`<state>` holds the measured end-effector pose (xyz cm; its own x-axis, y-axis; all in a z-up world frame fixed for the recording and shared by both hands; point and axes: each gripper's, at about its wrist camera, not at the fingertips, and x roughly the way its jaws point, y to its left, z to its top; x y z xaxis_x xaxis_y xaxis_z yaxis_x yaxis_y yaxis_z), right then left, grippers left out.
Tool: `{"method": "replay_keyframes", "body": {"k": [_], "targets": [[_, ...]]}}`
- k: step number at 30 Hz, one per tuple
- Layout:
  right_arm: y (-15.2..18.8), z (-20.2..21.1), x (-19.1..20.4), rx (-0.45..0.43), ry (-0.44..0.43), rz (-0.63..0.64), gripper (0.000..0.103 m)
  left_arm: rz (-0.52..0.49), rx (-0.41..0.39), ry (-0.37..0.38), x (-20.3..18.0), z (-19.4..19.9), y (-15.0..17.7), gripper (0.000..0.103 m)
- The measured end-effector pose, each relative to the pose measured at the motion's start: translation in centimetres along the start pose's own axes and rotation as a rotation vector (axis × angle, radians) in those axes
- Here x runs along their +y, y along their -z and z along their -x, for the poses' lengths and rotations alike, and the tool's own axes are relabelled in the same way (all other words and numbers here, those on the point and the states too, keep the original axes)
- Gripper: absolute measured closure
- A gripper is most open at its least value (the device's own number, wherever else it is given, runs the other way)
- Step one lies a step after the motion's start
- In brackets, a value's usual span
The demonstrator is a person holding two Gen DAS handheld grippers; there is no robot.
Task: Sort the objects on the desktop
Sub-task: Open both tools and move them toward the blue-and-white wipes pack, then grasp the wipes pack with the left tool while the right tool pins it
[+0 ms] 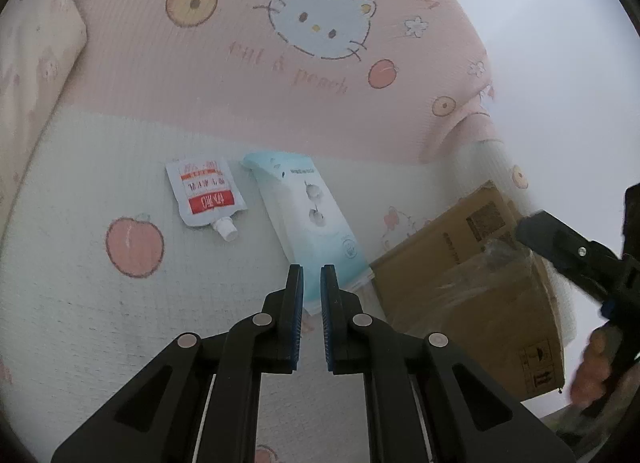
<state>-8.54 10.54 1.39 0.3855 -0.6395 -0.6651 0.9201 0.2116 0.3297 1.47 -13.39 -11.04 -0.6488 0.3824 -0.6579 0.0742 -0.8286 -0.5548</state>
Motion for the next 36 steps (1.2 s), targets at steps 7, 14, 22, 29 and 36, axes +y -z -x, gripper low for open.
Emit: {"method": "replay_keyframes", "body": {"k": [7,14,22,29,36], "targets": [[4.1,-4.5,1.5,-0.042,0.051,0.035,0.074,0.061,0.017,0.069,1.3,-1.0,0.6,0.093],[7.8,-7.2,-0.3,-0.06,0.081,-0.08,0.07,0.162,0.068,0.153,3.1,-3.6,1.3,0.094],[9.9,-8.3,-3.0,-0.035,0.04,-0.18,0.038,0.219,0.102,0.158,3.2,-6.7,1.1,0.046],[10.1,-9.5,-1.7,-0.077,0.192,-0.06,0.035,0.245,0.167,0.229,3.8,-9.5,-0.4,0.042],[9.8,-11.9,-1.9,-0.028,0.184,-0.036,0.033,0.383,0.188,0.253,5.9,-12.3,-1.5,0.042]]}}
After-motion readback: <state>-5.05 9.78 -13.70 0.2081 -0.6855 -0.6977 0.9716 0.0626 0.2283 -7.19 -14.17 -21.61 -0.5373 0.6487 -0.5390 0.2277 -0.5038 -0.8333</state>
